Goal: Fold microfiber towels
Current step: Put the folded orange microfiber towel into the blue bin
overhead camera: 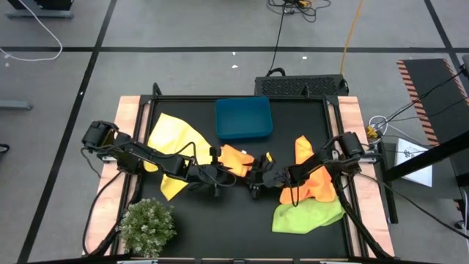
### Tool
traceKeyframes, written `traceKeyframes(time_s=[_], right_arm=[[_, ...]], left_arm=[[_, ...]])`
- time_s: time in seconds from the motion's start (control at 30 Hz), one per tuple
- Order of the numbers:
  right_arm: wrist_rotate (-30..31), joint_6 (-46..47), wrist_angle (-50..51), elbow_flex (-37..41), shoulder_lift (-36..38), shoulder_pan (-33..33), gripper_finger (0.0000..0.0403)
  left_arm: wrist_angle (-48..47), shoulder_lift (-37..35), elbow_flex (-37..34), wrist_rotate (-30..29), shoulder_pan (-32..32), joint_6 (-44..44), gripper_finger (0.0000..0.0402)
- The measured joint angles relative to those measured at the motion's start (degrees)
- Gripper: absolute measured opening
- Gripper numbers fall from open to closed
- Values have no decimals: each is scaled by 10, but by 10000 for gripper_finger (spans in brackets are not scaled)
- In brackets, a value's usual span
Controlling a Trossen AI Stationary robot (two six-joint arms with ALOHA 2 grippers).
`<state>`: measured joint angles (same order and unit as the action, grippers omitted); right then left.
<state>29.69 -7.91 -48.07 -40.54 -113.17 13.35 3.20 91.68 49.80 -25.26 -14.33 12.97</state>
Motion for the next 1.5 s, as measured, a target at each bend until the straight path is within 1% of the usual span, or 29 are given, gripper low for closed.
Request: traceKeyframes(time_s=[0.1,0.17,0.3,0.47,0.6,0.7,0.77,0.9,1.03,1.27,1.33,1.5], right_arm=[[2,1,1,0,-3,-9,251],[2,-2,2,0,-3,-12,232],[3,-32,17,-1,-2,-15,175],[1,-23,41,-2,-2,-21,102],[1,-27,44,-1,-2,-21,58],[2,-30,45,-1,-1,-21,28],[7,-41,55,-1,10,-21,9],[49,-68,92,1,68,-18,7],[78,-111,139,1,153,-18,3],[78,-159,213,2,292,-65,2],[77,-170,222,2,318,-83,1],[74,-215,229,1,351,-129,1]], left_arm=[[4,0,0,3,0,0,3],[3,0,0,4,0,0,2],[3,0,0,7,0,0,3],[3,0,0,7,0,0,2],[1,-4,0,8,0,0,4],[-1,-20,0,5,0,-4,3],[-19,-38,-1,-4,0,-1,4],[-25,-76,-2,-9,2,12,3],[-26,-112,0,-16,16,38,3],[-12,-141,0,-19,74,95,4],[4,-140,0,-15,97,108,3],[52,-140,0,30,165,133,3]])
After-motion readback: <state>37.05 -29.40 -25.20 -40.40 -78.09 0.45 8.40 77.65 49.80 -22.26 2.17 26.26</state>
